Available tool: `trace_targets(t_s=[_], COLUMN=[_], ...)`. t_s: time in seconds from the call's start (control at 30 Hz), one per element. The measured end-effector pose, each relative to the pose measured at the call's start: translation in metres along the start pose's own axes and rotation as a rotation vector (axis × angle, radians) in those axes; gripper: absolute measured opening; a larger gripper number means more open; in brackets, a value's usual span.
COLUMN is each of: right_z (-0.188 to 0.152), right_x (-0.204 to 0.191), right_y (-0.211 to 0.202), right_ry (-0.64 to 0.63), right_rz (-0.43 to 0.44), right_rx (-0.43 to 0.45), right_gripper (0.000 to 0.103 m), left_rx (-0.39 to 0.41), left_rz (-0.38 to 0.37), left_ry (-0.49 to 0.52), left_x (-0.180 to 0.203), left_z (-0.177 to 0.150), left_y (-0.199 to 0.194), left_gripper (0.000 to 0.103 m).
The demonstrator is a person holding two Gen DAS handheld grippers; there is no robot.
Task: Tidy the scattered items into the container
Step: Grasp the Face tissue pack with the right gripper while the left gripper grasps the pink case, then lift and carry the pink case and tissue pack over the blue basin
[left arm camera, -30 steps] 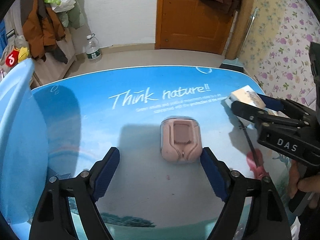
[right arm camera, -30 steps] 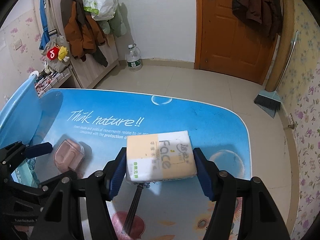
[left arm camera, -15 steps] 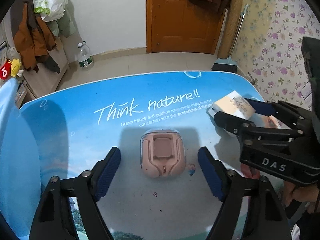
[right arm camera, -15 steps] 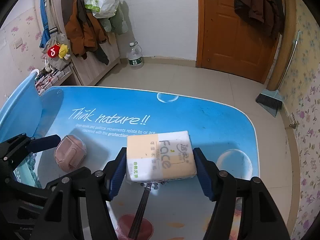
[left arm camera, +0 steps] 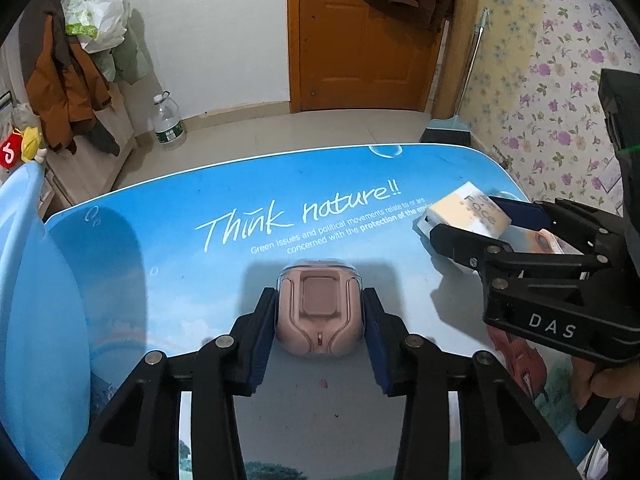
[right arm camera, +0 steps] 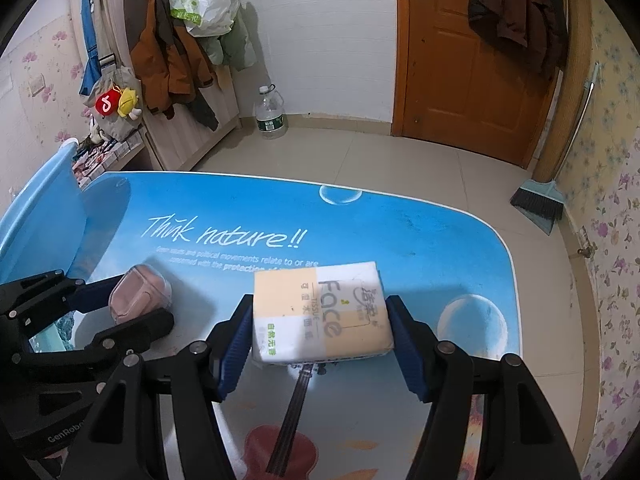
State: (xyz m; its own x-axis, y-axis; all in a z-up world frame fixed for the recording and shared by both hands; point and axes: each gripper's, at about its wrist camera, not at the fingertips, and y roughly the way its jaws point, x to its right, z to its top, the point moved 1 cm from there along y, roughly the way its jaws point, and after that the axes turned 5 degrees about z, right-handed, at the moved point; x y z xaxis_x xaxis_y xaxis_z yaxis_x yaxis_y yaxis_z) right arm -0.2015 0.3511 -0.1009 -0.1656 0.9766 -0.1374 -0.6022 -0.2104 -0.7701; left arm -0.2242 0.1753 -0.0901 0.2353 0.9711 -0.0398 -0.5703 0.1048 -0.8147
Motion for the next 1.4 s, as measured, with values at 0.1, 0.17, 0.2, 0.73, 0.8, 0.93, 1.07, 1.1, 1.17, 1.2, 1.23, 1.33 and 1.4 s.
trace_targets(t_s=[0.1,0.17,0.2,0.73,0.8,0.93,1.07,1.1,1.17,1.2,1.23,1.33,1.4], right_z=[-0.001,0.0,0.0,-0.016,-0.017,-0.021,-0.028,-0.029,-0.033,-0.034,-0.034,-0.038,-0.04], right_x=[-0.006,-0.009,-0.009,-0.061,-0.07,-0.088,-0.106,-0.11,-0.118,-0.124,-0.127,-0.142,-0.153], right_y=[-0.006,-0.012,-0.015,-0.101,-0.112,-0.132,-0.149,-0.152,-0.158,-0.161,-0.163,-0.171,-0.176], right_ry=[0.001,0.004,0.006,0.041,0.038,0.046,0.052,0.053,0.05,0.047,0.044,0.036,0.033], right_rz=[-0.006,-0.012,-0.015,-0.057,-0.063,-0.07,-0.075,-0.076,-0.075,-0.076,-0.075,-0.073,-0.071], right_rx=[0.008,0.017,0.021,0.135,0.149,0.171,0.185,0.187,0.193,0.197,0.199,0.209,0.213], right_gripper=[0.066,0.066,0.066,0.065,0.065,0.065,0.065,0.065,0.065,0.065,0.065,0.065,0.065], left_rx=[0.015,0.032,0.041,0.193,0.215,0.249,0.274,0.278,0.288,0.294,0.298,0.31,0.316], left_rz=[-0.012,-0.016,-0.017,-0.027,-0.03,-0.033,-0.032,-0.033,-0.032,-0.03,-0.027,-0.018,-0.013], left_ry=[0.009,0.017,0.022,0.032,0.03,0.02,0.008,0.004,-0.006,-0.009,-0.011,-0.027,-0.035], left_x=[-0.001,-0.002,-0.002,-0.02,-0.023,-0.033,-0.042,-0.046,-0.052,-0.056,-0.058,-0.07,-0.077], left_z=[-0.001,-0.001,-0.002,-0.016,-0.019,-0.026,-0.035,-0.037,-0.042,-0.045,-0.046,-0.056,-0.062], left_y=[-0.009,-0.018,-0.023,-0.119,-0.134,-0.159,-0.179,-0.184,-0.194,-0.199,-0.201,-0.213,-0.219], left_gripper=[0.039,0.039,0.039,0.039,0.039,0.039,0.039,0.039,0.039,0.039,0.039,0.039,0.039])
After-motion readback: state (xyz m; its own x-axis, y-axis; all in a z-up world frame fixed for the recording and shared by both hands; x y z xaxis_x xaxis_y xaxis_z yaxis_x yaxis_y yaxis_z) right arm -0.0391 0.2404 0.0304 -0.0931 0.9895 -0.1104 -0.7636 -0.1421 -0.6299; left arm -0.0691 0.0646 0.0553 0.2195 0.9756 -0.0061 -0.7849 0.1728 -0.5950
